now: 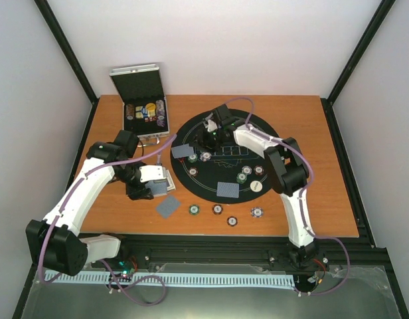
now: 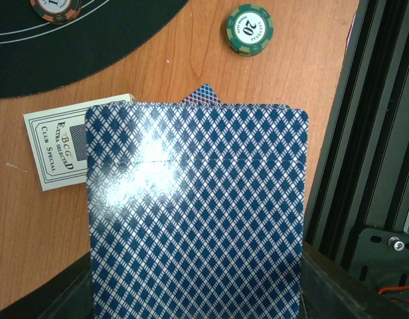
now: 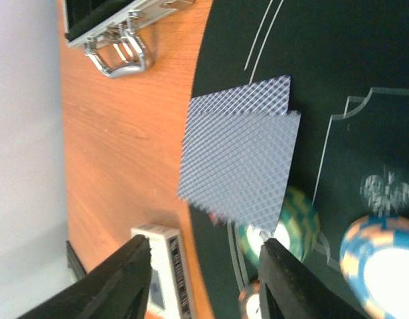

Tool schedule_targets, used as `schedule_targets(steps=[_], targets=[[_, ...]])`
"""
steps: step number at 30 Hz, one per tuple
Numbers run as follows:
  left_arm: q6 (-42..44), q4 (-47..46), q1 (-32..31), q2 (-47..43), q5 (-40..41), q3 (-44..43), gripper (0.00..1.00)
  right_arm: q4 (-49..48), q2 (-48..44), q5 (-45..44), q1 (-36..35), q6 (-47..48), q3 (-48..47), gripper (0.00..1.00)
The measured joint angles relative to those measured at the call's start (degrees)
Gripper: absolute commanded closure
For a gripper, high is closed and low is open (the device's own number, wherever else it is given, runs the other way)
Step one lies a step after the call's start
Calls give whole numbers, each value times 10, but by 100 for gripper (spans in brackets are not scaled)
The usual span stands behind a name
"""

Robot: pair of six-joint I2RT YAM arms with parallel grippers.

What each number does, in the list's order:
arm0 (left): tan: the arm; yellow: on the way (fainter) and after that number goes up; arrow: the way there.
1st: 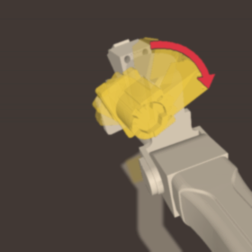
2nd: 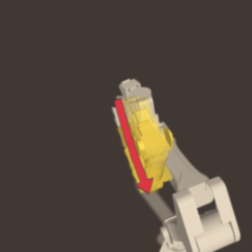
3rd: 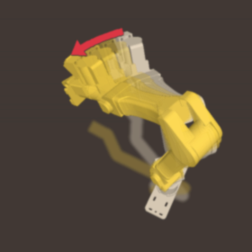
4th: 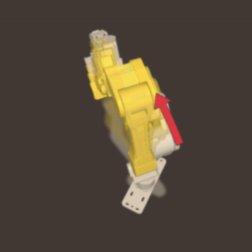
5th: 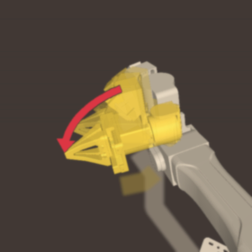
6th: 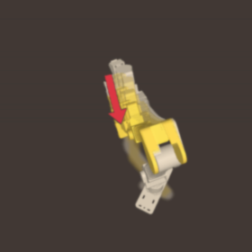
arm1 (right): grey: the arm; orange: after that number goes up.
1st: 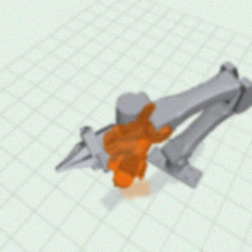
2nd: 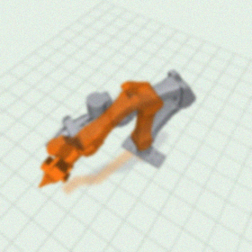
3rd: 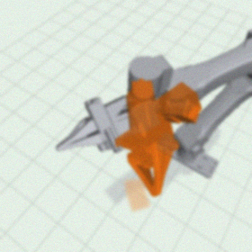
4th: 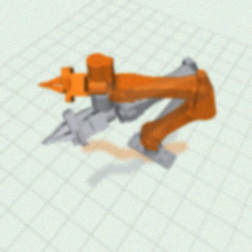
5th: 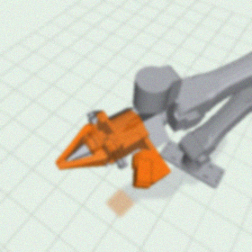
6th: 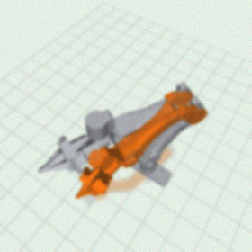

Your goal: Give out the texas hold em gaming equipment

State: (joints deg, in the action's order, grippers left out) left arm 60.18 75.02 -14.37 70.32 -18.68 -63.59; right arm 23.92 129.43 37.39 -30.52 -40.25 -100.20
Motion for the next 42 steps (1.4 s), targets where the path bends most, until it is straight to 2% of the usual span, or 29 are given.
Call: schedule_targets(steps=[6,12,16,19,26,42], targets=[[0,0,0,-2,0,0,99,-20,-132,-13,-7,-4,105,34],[-4,0,0,-2,-1,0,99,-138,-291,-12,-67,-54,285,18],[-4,0,0,-2,-2,0,99,-254,-360,-9,-136,-114,420,15],[-4,0,0,-2,-3,0,99,-309,-372,-14,-175,-152,471,15],[-4,0,0,-2,-5,-3,99,-392,-360,-26,-228,-199,466,15],[-4,0,0,-2,-6,-6,99,-469,-194,-14,-264,-251,359,16]])
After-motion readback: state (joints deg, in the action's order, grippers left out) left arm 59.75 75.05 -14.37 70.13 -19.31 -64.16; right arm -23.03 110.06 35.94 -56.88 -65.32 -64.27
